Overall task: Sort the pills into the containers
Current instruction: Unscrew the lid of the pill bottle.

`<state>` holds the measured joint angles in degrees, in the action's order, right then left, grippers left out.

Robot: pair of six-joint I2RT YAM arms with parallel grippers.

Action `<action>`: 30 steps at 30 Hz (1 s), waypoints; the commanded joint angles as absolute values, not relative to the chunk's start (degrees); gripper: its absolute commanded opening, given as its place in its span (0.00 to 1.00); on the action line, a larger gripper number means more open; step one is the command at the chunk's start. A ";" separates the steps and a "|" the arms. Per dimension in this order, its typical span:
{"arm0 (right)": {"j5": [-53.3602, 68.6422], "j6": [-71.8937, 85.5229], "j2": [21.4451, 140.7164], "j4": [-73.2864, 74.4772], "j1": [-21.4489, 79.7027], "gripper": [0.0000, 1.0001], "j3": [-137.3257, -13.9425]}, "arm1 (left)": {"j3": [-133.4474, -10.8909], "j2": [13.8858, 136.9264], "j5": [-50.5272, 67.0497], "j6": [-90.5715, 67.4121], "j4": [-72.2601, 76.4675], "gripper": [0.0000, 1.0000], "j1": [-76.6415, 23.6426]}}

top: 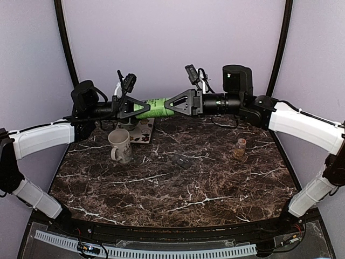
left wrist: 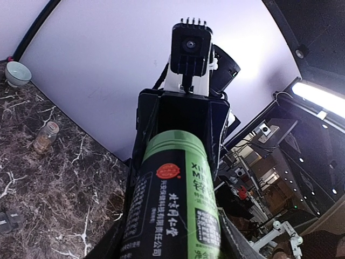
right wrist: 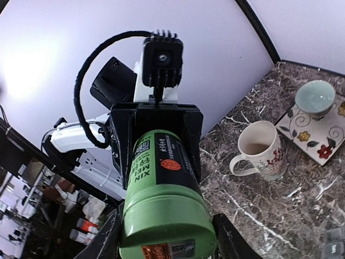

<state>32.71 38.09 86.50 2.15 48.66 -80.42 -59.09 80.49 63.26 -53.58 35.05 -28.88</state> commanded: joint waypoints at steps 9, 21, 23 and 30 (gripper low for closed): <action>21.17 12.01 83.08 11.53 50.96 0.29 -79.68 | -59.46 82.30 65.89 -73.74 58.19 0.00 -28.46; 18.67 11.24 81.89 10.83 52.07 0.41 -78.49 | -59.88 83.15 66.04 -76.13 60.88 0.00 -28.77; 19.16 11.91 82.12 10.60 52.03 0.51 -78.69 | -59.89 82.93 66.17 -75.76 60.38 0.00 -28.99; 21.82 14.50 82.85 7.86 51.95 0.77 -78.69 | -59.53 80.79 66.45 -71.70 55.03 0.00 -29.83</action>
